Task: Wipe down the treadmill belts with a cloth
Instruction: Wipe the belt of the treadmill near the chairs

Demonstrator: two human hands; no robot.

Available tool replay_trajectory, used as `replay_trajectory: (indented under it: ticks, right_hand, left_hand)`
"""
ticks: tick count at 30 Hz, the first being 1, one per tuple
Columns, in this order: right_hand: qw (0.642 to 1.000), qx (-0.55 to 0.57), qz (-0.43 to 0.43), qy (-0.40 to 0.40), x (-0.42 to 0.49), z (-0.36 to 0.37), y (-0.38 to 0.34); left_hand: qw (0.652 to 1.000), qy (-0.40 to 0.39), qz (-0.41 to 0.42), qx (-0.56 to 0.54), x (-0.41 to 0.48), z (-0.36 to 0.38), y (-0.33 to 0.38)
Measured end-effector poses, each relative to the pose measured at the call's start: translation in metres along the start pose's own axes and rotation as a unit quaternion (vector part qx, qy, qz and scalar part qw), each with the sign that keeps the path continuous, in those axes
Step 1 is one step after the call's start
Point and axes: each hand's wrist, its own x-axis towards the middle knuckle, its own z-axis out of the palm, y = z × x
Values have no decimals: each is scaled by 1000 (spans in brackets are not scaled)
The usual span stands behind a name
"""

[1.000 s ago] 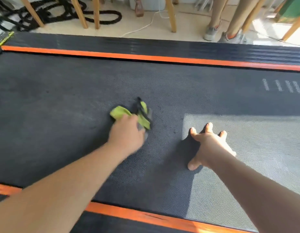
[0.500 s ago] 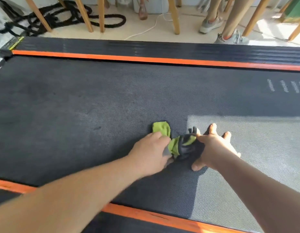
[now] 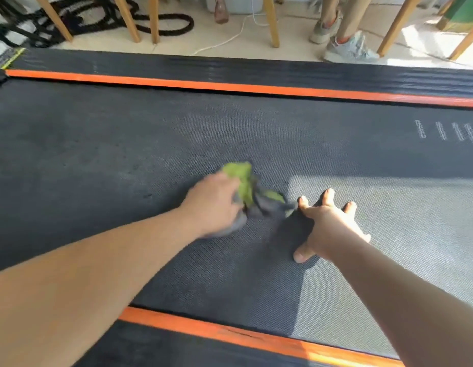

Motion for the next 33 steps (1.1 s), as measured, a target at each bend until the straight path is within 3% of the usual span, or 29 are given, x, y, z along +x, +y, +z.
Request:
replay_trajectory:
  ticks: [2,3,4,7,9,11,13,14,15,18,20,21,25,27,30,31,33]
  right_hand:
    - [1000,8,0,-6,0,-1,0]
    - [1000,8,0,-9,1,-1,0]
    - [1000,7,1,-10,1,-3,-1]
    - [1000,-4,6,-9,3,-2,-2]
    - [1000,-13,7,-6,4,-1,-1]
    - [1000,-5,6,-8,5,-1,-1]
    - [1000,1,10,-17,6,-1,-1]
    - [1000,-1,14,-20,6,-1,-2]
    - [1000,-3,16,-19,6,-2,-3]
    - [1000,-4,12,-14,4,-3,-2]
    - [1000,-1,6,-11,4,-2,-1]
    - [1000,1,4,-13,4,-3,0]
    - [1000,1,9,-26,9,-1,-1]
    - [999,8,12,-30,12,0,-1]
    - [999,15,9,-28,10,-1,2]
    - [999,16,7,-30,10,0,3]
    - [999,16,3,-32,10,0,3]
  left_hand:
    - [986,76,-147,-29,19,-2,-9]
    - [981,92,-166,-43,17,2,-1]
    - [984,91,-144,-54,10,7,12]
    - [997,-10,62,-53,-40,21,42]
    - [994,-40,97,-22,-32,9,15]
    - [999,8,-34,-6,0,-5,-11]
    - [977,75,-197,-21,14,-8,-22]
    - [973,86,-211,-25,12,-4,-11]
    - [980,81,-176,-33,6,4,6]
    - [997,-12,63,-48,-32,21,54]
    - [989,-57,133,-15,-15,14,39]
    - [992,-38,122,8,4,11,31]
    - [992,82,-90,-16,50,13,31]
    - [995,88,-27,-34,31,27,55]
    - [987,2,152,-53,2,31,53]
    - [987,-15,161,-27,11,24,43]
    - [997,15,74,18,45,11,31]
